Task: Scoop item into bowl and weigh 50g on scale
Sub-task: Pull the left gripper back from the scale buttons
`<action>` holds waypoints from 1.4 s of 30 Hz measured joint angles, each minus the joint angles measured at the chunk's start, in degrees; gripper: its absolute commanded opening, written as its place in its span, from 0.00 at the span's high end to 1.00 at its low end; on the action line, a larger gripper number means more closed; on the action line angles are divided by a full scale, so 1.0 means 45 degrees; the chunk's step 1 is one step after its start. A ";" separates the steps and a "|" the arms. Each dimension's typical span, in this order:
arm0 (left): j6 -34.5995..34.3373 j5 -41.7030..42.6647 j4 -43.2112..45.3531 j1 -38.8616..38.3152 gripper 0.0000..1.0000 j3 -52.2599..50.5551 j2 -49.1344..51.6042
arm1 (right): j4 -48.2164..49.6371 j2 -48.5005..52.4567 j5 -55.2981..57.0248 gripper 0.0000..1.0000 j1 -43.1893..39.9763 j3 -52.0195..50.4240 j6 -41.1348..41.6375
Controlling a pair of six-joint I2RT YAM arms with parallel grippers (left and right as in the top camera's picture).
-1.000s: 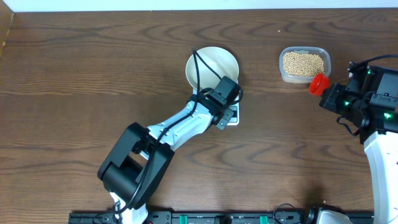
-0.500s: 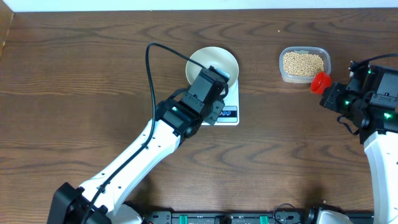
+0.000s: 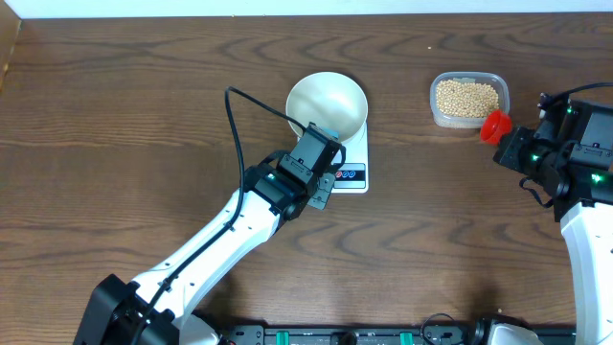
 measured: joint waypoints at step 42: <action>-0.1209 0.0204 0.0233 0.0000 0.38 -0.1302 -0.1724 | 0.0049 0.0000 0.0005 0.99 0.0000 0.0000 0.0000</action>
